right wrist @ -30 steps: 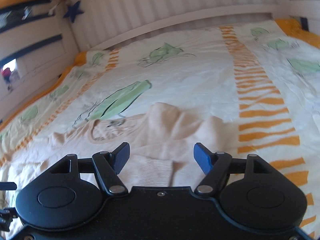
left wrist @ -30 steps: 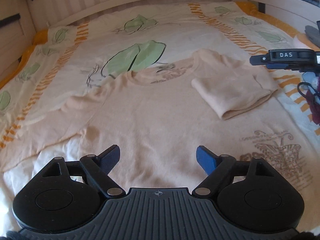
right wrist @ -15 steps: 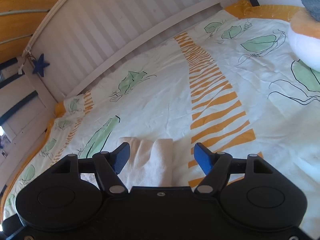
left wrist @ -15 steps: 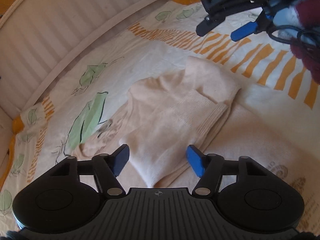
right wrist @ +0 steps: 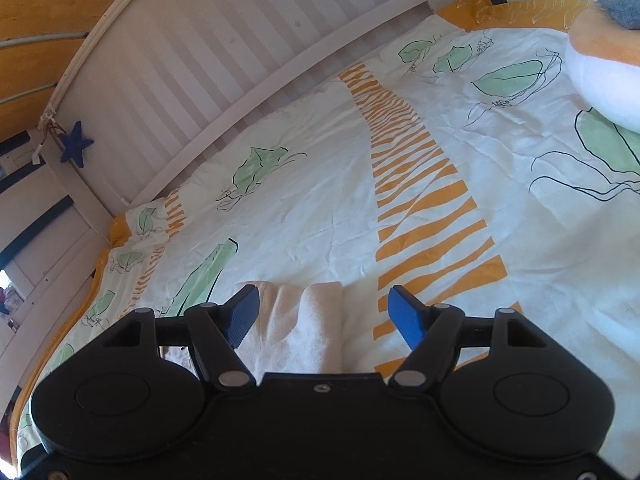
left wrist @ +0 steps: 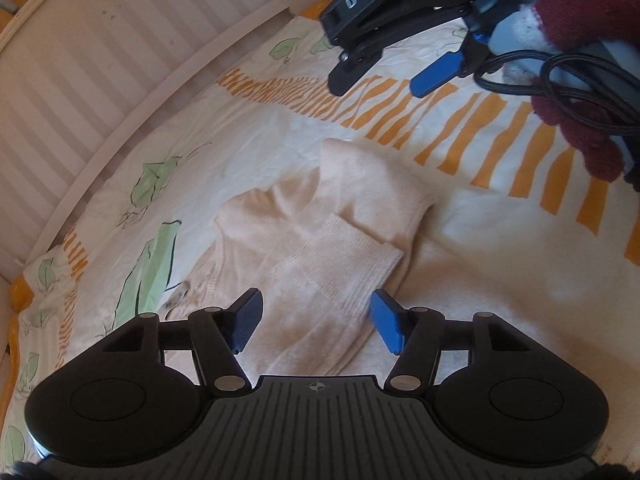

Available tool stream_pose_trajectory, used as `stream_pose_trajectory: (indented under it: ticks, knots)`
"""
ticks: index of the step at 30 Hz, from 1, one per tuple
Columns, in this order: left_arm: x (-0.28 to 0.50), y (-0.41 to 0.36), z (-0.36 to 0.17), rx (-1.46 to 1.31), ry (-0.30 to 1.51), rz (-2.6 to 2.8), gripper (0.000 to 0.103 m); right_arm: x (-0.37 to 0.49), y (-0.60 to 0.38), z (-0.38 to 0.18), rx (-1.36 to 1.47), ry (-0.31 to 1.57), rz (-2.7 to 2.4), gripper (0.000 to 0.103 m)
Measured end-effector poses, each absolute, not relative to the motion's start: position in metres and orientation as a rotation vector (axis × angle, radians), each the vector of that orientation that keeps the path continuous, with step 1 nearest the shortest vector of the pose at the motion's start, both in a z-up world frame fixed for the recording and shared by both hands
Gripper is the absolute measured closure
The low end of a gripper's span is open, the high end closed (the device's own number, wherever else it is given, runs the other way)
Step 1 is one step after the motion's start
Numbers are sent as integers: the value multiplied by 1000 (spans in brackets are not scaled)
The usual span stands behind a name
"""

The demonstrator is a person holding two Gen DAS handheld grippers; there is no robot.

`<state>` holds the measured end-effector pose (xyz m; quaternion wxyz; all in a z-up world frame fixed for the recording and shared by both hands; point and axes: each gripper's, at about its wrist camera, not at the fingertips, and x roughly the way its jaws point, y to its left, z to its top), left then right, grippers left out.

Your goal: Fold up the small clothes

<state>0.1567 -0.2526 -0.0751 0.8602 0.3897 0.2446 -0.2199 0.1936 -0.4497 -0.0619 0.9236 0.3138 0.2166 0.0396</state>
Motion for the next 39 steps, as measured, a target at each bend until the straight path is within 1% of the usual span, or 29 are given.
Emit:
stream_pose_trajectory:
  ticks: [4,6,8,9,10,11,15,20,23,28,30,31,32,34,39]
  knots:
    - [159,-262,-75,829,500,-476,45,193,-450,-64,651,448,79,28]
    - [164,-265,-76,821,504,-482,56,192,-451,-65,657,449,79,28]
    - [170,-265,-77,796,533,-494,73,192,-451,-66,665,451,77,28]
    - [174,-264,-77,776,551,-500,79,192,-452,-66,671,452,76,28]
    - [178,-262,-77,751,569,-513,90,192,-453,-67,678,453,76,28]
    - [181,-259,-75,713,584,-533,98,192,-453,-68,687,455,76,28]
    - [190,-234,-54,545,564,-469,98,192,-458,-72,711,465,66,28]
    - [207,-168,-18,372,540,-272,98,192,-459,-75,720,477,53,28]
    - [214,-116,-13,245,603,-145,98,193,-457,-76,710,488,52,28]
    - [211,-48,-45,122,791,-42,95,196,-451,-78,684,511,59,28]
    - [202,-32,-55,85,833,-35,93,197,-448,-79,673,518,61,28]
    - [199,-28,-58,72,833,-37,88,198,-447,-79,669,522,61,28]
    - [196,-26,-58,67,820,-36,80,198,-446,-80,666,526,61,28]
    - [194,-25,-55,74,806,-30,75,200,-445,-82,661,535,61,28]
    - [208,-23,-59,31,818,-62,68,202,-441,-83,643,550,69,28]
